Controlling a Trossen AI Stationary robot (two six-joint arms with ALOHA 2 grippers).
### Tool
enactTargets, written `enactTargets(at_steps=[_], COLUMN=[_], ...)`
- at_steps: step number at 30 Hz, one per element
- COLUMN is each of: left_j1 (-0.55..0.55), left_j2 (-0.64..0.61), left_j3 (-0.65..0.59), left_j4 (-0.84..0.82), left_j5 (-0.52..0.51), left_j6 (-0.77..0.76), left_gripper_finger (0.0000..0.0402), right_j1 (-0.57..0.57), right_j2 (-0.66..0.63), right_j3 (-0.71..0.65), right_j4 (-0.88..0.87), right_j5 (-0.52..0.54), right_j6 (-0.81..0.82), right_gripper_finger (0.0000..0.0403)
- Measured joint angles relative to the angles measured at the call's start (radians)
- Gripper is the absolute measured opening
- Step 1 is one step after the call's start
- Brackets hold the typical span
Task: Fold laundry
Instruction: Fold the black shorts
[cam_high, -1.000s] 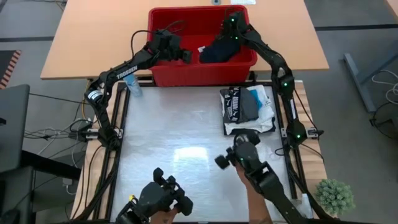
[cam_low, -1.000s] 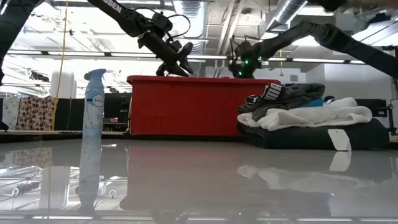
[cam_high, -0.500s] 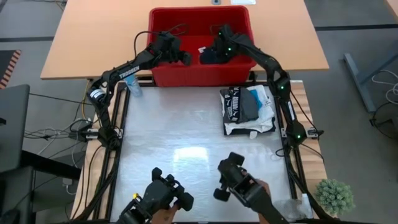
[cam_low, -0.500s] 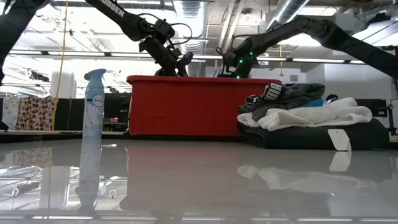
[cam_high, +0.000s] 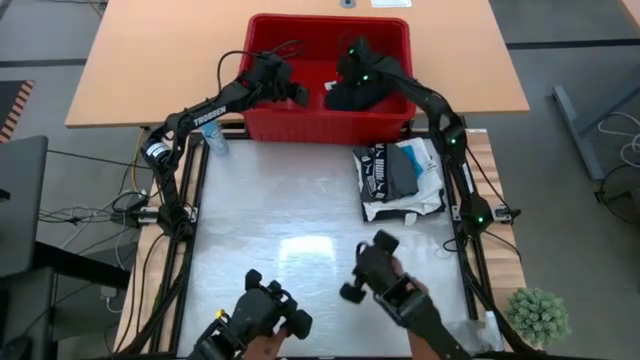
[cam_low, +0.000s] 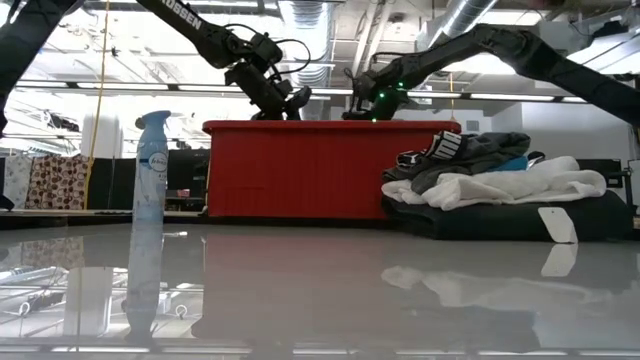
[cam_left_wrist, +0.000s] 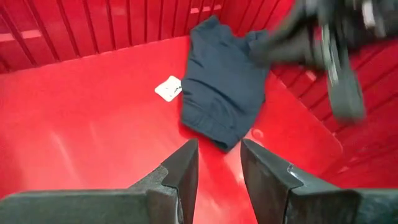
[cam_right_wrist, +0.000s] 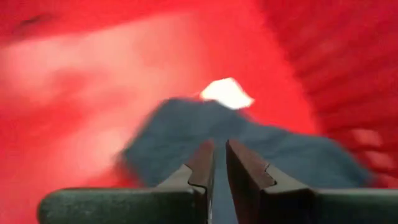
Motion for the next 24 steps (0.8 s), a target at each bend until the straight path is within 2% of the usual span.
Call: enactTargets(at_steps=[5, 10, 15, 24], left_j1=[-0.002, -0.003, -0.004, -0.004], left_j2=[0.0, 0.0, 0.0, 0.0], left_j3=[0.0, 0.0, 0.0, 0.0], left_j4=[-0.033, -0.041, -0.042, -0.048], left_j5=[0.013, 0.049, 0.05, 0.049], left_j6=[0.001, 0.015, 0.015, 0.006], left_gripper_finger=[0.0109, 0.0109, 0.0109, 0.0109], right_j1=[-0.081, -0.124, -0.144, -0.095], right_j2=[0.001, 0.02, 0.09, 0.186], right_j3=[0.016, 0.016, 0.016, 0.017], right_j4=[0.117, 0.169, 0.136, 0.071], right_j5=[0.007, -0.008, -0.008, -0.003], right_j6=[0.08, 0.196, 0.253, 0.152], right_gripper_finger=[0.0106, 0.0186, 0.0252, 0.0267])
